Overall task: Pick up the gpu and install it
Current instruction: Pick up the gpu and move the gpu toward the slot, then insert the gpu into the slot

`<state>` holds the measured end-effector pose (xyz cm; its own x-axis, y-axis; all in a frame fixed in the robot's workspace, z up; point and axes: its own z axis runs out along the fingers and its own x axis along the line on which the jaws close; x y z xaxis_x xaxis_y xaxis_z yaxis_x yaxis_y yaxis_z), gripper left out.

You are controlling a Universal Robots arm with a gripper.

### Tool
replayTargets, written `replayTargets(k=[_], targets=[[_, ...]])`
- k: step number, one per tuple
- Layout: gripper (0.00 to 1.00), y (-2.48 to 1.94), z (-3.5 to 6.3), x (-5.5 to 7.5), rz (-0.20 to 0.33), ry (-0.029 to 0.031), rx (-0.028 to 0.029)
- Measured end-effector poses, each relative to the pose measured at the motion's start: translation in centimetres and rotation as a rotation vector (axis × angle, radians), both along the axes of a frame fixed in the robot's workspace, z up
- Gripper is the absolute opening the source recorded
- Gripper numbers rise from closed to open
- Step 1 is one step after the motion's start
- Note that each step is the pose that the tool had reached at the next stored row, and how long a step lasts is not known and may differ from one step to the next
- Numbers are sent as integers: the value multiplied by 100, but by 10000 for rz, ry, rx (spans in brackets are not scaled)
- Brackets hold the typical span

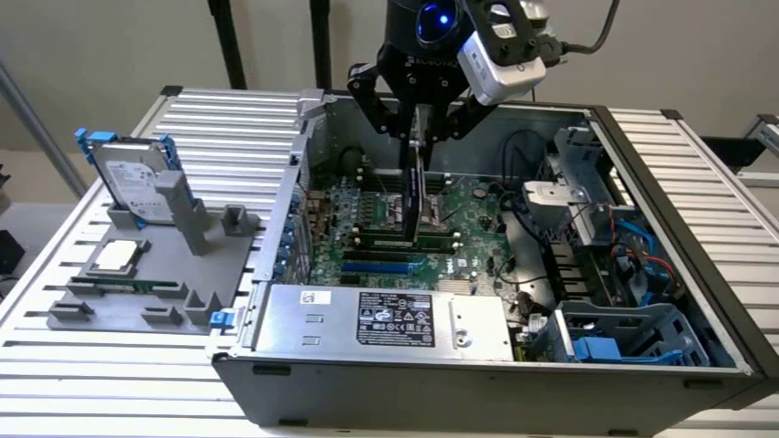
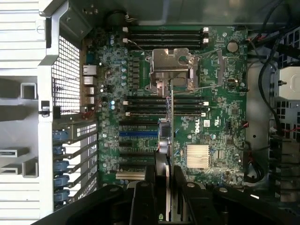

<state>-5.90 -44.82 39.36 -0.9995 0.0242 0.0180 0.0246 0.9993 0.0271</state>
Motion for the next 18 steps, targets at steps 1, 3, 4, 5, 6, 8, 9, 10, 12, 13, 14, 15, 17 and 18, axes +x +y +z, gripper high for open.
replayTargets(k=[1, 3, 4, 5, 6, 8, 9, 10, 12, 13, 14, 15, 17, 18], targets=[[0, 0, 0, 0, 0, 0, 0], [0, 1, -1, -5, 26, -5, -1], [0, 1, -5, -5, 163, -10, 0], [0, 1, -8, -5, 348, -10, -1], [0, 1, -11, -6, 526, -9, -1], [0, 1, -21, -6, 898, -9, 0], [0, 1, -27, -6, 1077, -10, 0], [0, 1, -35, -6, 1257, -10, 1], [0, 1, -56, -6, 1628, -10, 2], [0, 1, -66, -6, 1801, -10, 1], [0, 1, -78, -6, 1982, -10, 2], [0, 1, -89, -6, 2161, -10, 1], [0, 1, -114, -6, 2532, -10, 1], [0, 1, -126, -6, 2711, -9, 1]])
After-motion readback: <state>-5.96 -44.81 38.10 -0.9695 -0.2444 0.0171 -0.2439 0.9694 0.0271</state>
